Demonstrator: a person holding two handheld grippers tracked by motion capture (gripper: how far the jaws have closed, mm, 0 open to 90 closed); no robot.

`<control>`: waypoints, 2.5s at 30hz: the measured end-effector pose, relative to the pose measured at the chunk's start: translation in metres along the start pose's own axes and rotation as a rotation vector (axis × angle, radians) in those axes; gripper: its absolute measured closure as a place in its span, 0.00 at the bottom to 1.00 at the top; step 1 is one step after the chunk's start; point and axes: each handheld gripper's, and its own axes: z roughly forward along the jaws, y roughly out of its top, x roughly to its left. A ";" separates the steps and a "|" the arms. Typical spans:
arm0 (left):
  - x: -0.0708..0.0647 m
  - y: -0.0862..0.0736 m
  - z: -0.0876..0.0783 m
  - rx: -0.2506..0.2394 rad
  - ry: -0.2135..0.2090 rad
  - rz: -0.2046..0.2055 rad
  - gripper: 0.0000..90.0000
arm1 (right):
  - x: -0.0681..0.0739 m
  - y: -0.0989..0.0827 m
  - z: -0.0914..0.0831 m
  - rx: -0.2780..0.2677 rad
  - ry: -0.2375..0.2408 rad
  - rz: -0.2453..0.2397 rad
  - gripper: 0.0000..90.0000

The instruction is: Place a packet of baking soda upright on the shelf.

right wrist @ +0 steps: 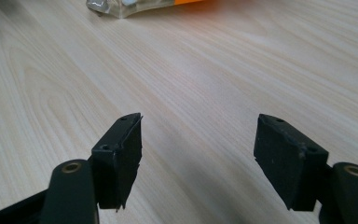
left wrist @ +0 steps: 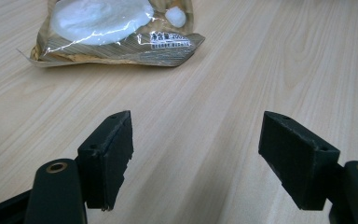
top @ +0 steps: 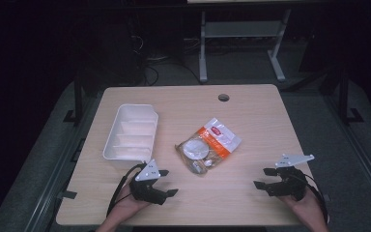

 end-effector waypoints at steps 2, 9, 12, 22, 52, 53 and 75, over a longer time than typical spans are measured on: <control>0.000 0.000 0.001 0.007 0.008 0.004 0.29 | 0.000 0.000 -0.001 -0.008 -0.001 0.002 0.35; 0.002 0.007 0.003 -0.011 0.022 -0.030 0.32 | -0.001 0.004 0.003 -0.019 0.006 0.025 0.34; 0.001 0.016 0.005 -0.022 0.028 -0.033 0.33 | 0.000 0.006 0.004 -0.036 0.013 0.030 0.34; 0.005 0.054 0.029 0.008 0.012 -0.033 0.56 | -0.003 0.006 0.001 -0.050 0.018 0.054 0.34; 0.036 0.093 0.097 0.161 0.118 -0.030 1.00 | -0.033 0.069 0.041 -0.049 0.018 0.272 0.36; 0.038 0.092 0.097 0.156 0.109 -0.047 1.00 | -0.033 0.072 0.044 -0.051 0.021 0.277 0.37; 0.039 0.088 0.096 0.128 0.104 -0.064 1.00 | -0.032 0.093 0.104 -0.055 0.125 0.412 0.63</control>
